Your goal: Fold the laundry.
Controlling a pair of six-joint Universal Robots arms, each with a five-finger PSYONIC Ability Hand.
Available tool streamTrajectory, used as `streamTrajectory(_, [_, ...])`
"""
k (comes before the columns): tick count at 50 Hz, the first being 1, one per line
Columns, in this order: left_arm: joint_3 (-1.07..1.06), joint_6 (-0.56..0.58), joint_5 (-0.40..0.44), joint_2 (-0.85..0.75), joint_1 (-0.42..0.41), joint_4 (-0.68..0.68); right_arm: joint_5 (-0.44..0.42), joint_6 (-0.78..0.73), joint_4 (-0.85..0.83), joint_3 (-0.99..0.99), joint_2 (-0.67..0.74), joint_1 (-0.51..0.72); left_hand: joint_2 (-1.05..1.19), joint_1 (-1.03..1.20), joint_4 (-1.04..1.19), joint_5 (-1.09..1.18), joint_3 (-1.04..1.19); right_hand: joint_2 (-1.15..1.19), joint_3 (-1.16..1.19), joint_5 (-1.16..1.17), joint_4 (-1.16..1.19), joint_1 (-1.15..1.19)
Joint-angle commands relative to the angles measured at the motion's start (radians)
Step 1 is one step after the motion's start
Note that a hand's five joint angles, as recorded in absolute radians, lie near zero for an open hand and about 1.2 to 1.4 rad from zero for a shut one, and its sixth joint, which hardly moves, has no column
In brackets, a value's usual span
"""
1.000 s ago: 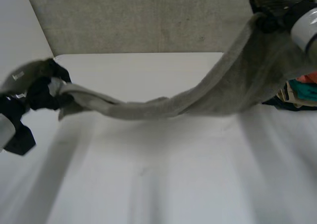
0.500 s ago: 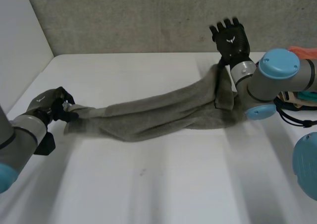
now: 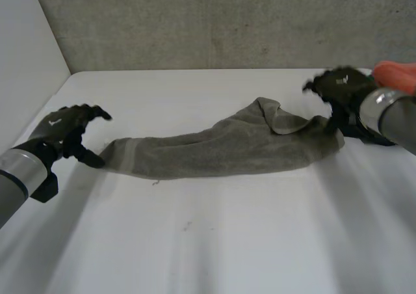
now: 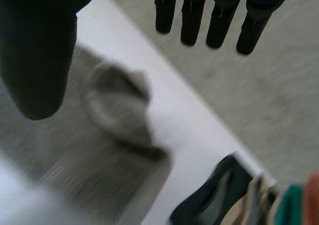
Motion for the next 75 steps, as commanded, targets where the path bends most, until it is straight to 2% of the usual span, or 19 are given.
streamTrajectory(1, [0.045, 0.213, 0.115, -0.109, 0.037, -0.061, -0.065, -0.141, 0.034, 0.118, 0.030, -0.064, 0.111, 0.097, 0.112, 0.110, 0.115, 0.269, 0.275, 0.271, 0.278, 0.273])
streamTrajectory(9, [0.167, 0.344, 0.083, -0.283, 0.019, -0.115, -0.076, -0.176, -0.067, 0.104, 0.140, -0.081, 0.052, 0.039, 0.053, 0.051, 0.056, 0.266, 0.273, 0.268, 0.275, 0.270])
streamTrajectory(23, [0.294, 0.319, 0.069, -0.434, -0.047, 0.037, -0.088, -0.170, -0.250, 0.023, 0.291, -0.055, 0.073, 0.059, 0.073, 0.071, 0.077, 0.293, 0.299, 0.295, 0.302, 0.296])
streamTrajectory(27, [0.331, 0.319, 0.048, -0.471, -0.061, 0.042, -0.082, -0.167, -0.285, -0.008, 0.328, -0.044, 0.111, 0.097, 0.112, 0.110, 0.115, 0.580, 0.586, 0.581, 0.589, 0.583])
streamTrajectory(29, [0.349, 0.322, 0.034, -0.488, -0.067, 0.026, -0.071, -0.160, -0.298, -0.027, 0.342, -0.039, 0.114, 0.100, 0.115, 0.113, 0.118, 1.037, 1.043, 1.039, 1.046, 1.041])
streamTrajectory(35, [0.378, 0.327, 0.015, -0.513, -0.079, -0.003, -0.041, -0.117, -0.302, -0.015, 0.303, -0.035, 0.111, 0.097, 0.112, 0.110, 0.115, 1.039, 1.045, 1.041, 1.048, 1.043])
streamTrajectory(42, [0.423, 0.345, 0.012, -0.559, -0.095, -0.001, -0.071, -0.072, -0.321, 0.074, 0.205, -0.029, 0.114, 0.100, 0.114, 0.113, 0.118, 1.039, 1.045, 1.041, 1.048, 1.043])
streamTrajectory(53, [0.500, 0.393, -0.003, -0.632, -0.113, -0.005, -0.068, -0.091, -0.316, 0.130, 0.171, -0.016, 0.316, 0.303, 0.317, 0.315, 0.320, 1.039, 1.045, 1.041, 1.048, 1.043])
streamTrajectory(55, [0.515, 0.398, -0.011, -0.648, -0.116, -0.001, -0.067, -0.089, -0.314, 0.130, 0.170, -0.016, 0.504, 0.490, 0.504, 0.502, 0.508, 1.039, 1.045, 1.041, 1.048, 1.043])
streamTrajectory(57, [0.520, 0.402, -0.018, -0.649, -0.116, -0.001, -0.061, -0.088, -0.313, 0.127, 0.170, -0.016, 0.802, 0.789, 0.803, 0.801, 0.806, 1.039, 1.045, 1.041, 1.048, 1.043])
streamTrajectory(58, [0.518, 0.404, -0.029, -0.637, -0.116, -0.001, -0.051, -0.084, -0.310, 0.127, 0.164, -0.016, 0.972, 0.958, 0.973, 0.971, 0.976, 1.039, 1.045, 1.041, 1.048, 1.043])
streamTrajectory(63, [0.481, 0.355, -0.106, -0.493, -0.129, -0.034, -0.010, -0.071, -0.256, 0.123, 0.101, -0.016, 0.974, 0.960, 0.974, 0.972, 0.978, 1.039, 1.045, 1.041, 1.048, 1.043])
streamTrajectory(65, [0.464, 0.307, -0.129, -0.417, -0.135, -0.050, 0.004, -0.071, -0.223, 0.115, 0.063, -0.016, 0.974, 0.960, 0.974, 0.972, 0.978, 1.039, 1.045, 1.041, 1.048, 1.043])
streamTrajectory(67, [0.444, 0.214, -0.153, -0.286, -0.139, -0.086, 0.022, -0.071, -0.169, 0.094, -0.006, -0.015, 0.974, 0.960, 0.974, 0.972, 0.978, 1.039, 1.045, 1.041, 1.048, 1.043])
streamTrajectory(70, [0.438, 0.116, -0.150, -0.130, -0.133, -0.141, 0.038, -0.066, -0.092, 0.049, -0.107, -0.018, 0.974, 0.960, 0.974, 0.972, 0.978, 1.039, 1.045, 1.041, 1.048, 1.043])
streamTrajectory(73, [0.457, 0.076, -0.135, -0.028, -0.124, -0.216, 0.047, -0.071, -0.028, 0.009, -0.177, -0.021, 0.974, 0.960, 0.974, 0.972, 0.978, 1.039, 1.045, 1.041, 1.048, 1.043])
streamTrajectory(75, [0.487, 0.082, -0.111, 0.051, -0.121, -0.343, 0.048, -0.074, 0.049, -0.038, -0.229, -0.027, 0.974, 0.960, 0.974, 0.972, 0.978, 1.039, 1.045, 1.041, 1.048, 1.043])
